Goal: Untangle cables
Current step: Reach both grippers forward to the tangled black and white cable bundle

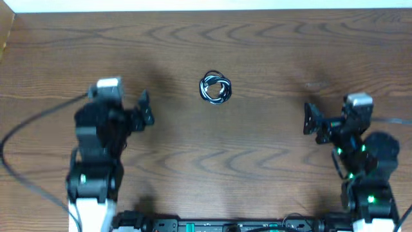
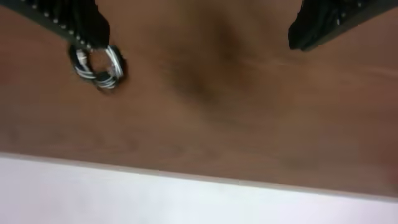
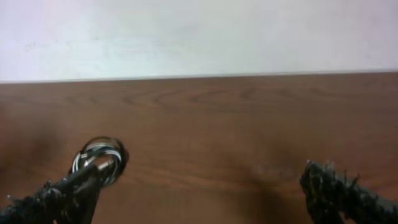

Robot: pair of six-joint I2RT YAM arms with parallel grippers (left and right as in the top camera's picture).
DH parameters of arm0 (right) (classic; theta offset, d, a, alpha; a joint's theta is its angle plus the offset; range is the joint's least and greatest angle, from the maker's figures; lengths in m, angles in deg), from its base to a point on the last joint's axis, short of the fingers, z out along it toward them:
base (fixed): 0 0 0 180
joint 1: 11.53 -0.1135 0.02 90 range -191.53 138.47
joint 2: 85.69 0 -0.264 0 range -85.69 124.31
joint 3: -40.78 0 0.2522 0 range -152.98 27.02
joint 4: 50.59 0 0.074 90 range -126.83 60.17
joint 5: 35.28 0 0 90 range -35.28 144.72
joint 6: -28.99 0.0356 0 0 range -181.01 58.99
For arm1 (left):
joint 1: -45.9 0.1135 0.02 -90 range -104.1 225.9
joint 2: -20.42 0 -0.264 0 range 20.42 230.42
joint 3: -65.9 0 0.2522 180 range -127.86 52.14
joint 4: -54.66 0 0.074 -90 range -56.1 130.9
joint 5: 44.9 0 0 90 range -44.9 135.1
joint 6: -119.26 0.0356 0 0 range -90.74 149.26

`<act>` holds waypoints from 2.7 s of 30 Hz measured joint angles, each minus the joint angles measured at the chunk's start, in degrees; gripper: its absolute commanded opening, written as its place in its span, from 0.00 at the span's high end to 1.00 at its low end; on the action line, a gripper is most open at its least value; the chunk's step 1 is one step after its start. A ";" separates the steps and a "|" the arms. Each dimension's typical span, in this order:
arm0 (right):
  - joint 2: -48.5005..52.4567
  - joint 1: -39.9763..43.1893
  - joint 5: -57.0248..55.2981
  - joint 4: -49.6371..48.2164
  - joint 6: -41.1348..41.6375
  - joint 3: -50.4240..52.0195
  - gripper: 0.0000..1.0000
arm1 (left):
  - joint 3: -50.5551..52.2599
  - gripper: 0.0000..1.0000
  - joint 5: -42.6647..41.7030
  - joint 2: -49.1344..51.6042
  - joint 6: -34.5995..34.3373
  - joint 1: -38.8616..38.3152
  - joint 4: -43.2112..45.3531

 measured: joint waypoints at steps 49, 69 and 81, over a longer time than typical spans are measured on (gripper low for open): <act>38.80 0.00 -0.26 22.75 -0.50 -34.25 0.03 | -30.03 0.60 -1.60 66.90 -37.00 -19.10 -2.36; 39.34 -0.02 5.73 21.07 -0.59 -34.25 0.07 | -30.62 0.93 -7.39 64.52 -31.78 -19.06 0.28; 39.45 -7.34 17.66 13.22 1.88 -34.34 0.08 | -30.80 0.93 -22.34 48.26 -17.55 -19.10 0.98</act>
